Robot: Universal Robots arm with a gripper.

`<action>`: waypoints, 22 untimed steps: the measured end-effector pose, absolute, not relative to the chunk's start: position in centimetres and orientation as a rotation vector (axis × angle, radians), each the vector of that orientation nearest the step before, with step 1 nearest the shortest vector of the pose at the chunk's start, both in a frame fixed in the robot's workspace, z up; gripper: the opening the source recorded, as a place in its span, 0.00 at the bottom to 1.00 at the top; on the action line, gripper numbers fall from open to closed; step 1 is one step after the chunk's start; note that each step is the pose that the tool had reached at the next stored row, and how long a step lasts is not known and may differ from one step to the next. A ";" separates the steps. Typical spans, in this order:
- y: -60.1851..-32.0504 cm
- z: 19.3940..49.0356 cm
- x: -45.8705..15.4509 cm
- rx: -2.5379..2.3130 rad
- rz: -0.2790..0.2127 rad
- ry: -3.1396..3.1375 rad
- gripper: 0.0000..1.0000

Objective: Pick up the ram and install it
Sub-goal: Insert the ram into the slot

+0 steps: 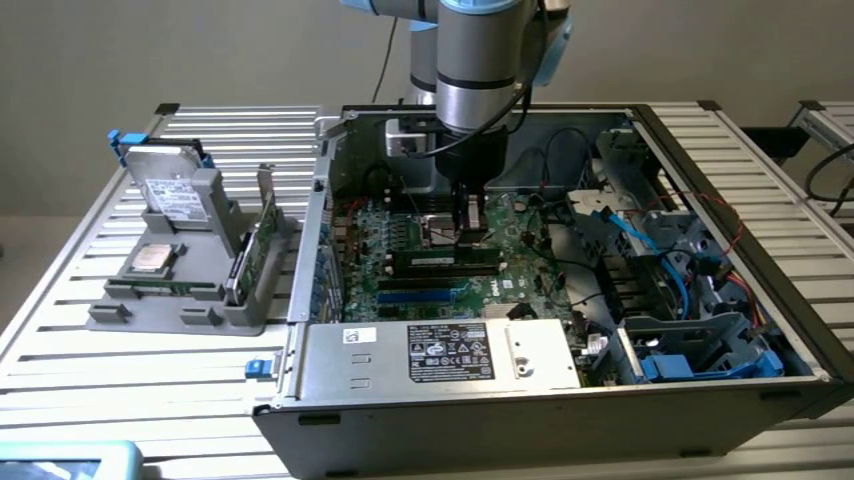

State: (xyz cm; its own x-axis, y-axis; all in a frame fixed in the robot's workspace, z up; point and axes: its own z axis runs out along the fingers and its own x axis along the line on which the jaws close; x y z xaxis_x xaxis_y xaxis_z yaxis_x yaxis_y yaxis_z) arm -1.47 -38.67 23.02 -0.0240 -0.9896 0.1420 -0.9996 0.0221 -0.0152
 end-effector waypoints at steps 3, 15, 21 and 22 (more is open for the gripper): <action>-38.7 22.9 -1.5 2.129 0.168 -2.179 0.12; -38.7 22.8 -1.5 2.128 0.169 -2.179 0.12; -38.7 22.7 -1.5 2.128 0.169 -2.179 0.12; -38.7 22.7 -1.5 2.128 0.169 -2.179 0.12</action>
State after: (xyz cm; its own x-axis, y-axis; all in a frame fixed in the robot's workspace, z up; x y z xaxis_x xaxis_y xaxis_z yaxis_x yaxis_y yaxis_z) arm -1.52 -38.67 22.69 -0.0242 -0.9896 0.1420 -0.9996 0.0222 -0.0152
